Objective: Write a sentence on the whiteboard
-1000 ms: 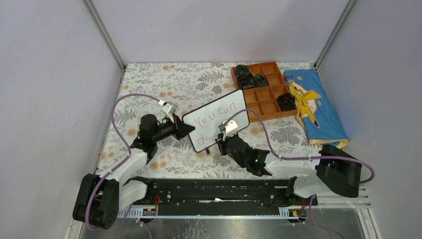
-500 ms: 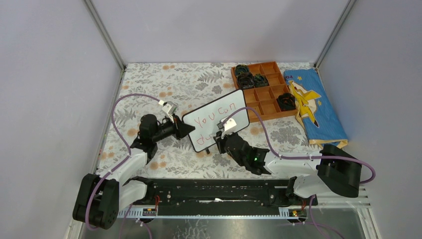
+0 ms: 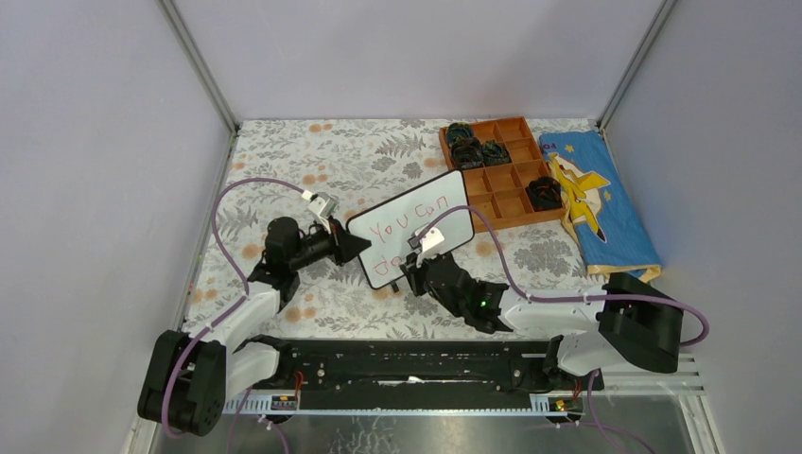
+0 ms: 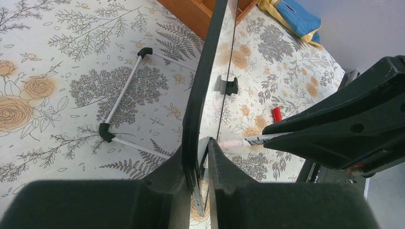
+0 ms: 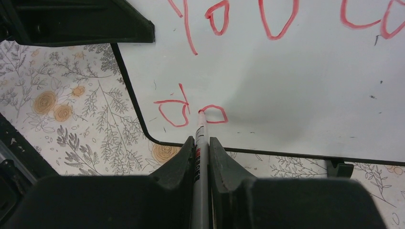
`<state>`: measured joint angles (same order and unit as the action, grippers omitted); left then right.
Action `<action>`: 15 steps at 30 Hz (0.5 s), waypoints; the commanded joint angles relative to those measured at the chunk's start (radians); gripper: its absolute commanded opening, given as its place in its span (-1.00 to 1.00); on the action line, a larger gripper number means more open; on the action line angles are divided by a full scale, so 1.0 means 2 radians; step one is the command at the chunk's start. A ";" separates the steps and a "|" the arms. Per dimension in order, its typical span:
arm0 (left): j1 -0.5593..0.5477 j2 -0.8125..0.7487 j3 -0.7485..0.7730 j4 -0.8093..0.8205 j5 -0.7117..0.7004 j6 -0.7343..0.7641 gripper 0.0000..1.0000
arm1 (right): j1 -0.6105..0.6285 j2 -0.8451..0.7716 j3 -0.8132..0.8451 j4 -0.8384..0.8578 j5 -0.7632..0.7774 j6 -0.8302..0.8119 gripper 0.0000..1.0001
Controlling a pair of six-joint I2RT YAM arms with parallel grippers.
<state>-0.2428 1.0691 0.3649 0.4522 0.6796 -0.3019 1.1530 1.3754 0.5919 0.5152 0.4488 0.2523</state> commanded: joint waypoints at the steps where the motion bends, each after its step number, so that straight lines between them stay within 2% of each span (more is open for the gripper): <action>1: -0.004 0.000 -0.004 -0.043 -0.046 0.053 -0.74 | 0.003 0.009 0.022 0.017 -0.008 0.008 -1.00; 9: -0.004 0.005 -0.002 -0.043 -0.046 0.053 -0.74 | 0.002 -0.062 0.005 -0.007 0.025 0.004 -1.00; 15: -0.004 0.006 -0.001 -0.043 -0.045 0.053 -0.75 | -0.025 -0.094 0.000 -0.028 0.024 -0.006 -1.00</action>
<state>-0.2501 1.0657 0.3649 0.4522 0.6731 -0.2958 1.1419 1.2293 0.5903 0.4725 0.4625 0.2565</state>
